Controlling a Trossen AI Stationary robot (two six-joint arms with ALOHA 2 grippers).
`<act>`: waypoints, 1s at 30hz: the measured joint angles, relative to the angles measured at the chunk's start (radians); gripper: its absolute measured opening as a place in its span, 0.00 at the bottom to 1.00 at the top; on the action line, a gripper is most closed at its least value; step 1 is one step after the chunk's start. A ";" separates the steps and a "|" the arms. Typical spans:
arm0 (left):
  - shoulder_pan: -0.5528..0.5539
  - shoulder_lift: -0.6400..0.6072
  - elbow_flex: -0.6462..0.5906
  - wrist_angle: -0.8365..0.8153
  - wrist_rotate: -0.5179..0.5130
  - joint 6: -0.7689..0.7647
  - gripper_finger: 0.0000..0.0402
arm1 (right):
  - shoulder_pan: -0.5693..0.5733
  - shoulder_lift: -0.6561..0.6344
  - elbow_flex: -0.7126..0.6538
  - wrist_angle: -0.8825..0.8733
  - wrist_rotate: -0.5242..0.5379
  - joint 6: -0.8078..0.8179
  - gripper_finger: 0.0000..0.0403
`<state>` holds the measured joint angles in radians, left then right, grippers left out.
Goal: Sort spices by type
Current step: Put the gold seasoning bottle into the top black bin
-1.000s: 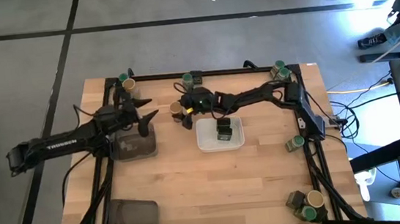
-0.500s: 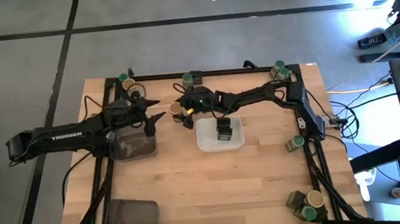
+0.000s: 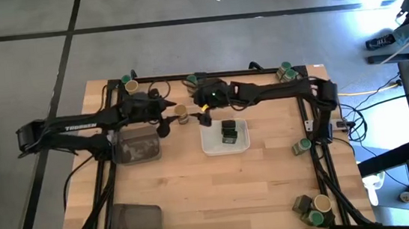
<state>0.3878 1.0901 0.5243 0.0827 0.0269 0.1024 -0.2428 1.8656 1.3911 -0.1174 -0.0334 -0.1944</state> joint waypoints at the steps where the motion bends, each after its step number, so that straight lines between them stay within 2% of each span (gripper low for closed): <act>1: 0.000 0.029 0.017 0.000 0.000 0.001 0.66 | 0.000 -0.016 0.000 -0.047 0.003 -0.004 0.93; 5: 0.000 0.125 0.084 -0.050 -0.002 0.007 0.66 | 0.000 -0.057 0.000 -0.211 0.074 -0.001 0.93; 9: 0.001 0.167 0.125 -0.114 -0.013 0.013 0.66 | 0.000 -0.071 -0.002 -0.267 0.086 0.011 0.93; 12: 0.012 0.172 0.126 -0.140 -0.061 0.015 0.66 | 0.000 -0.071 -0.005 -0.276 0.086 0.011 0.93; 17: 0.030 0.174 0.126 -0.128 -0.069 0.015 0.66 | 0.000 -0.070 -0.033 -0.250 0.086 0.012 0.93; 23: 0.039 0.214 0.127 -0.116 0.008 0.008 0.66 | 0.000 -0.069 -0.045 -0.246 0.086 0.014 0.93; 30: 0.044 0.222 0.127 -0.100 0.009 0.017 0.66 | 0.000 -0.069 -0.045 -0.237 0.086 0.014 0.93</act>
<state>0.4316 1.3125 0.6518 -0.0177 0.0360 0.1192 -0.2424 1.7962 1.3464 -0.3542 0.0528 -0.1802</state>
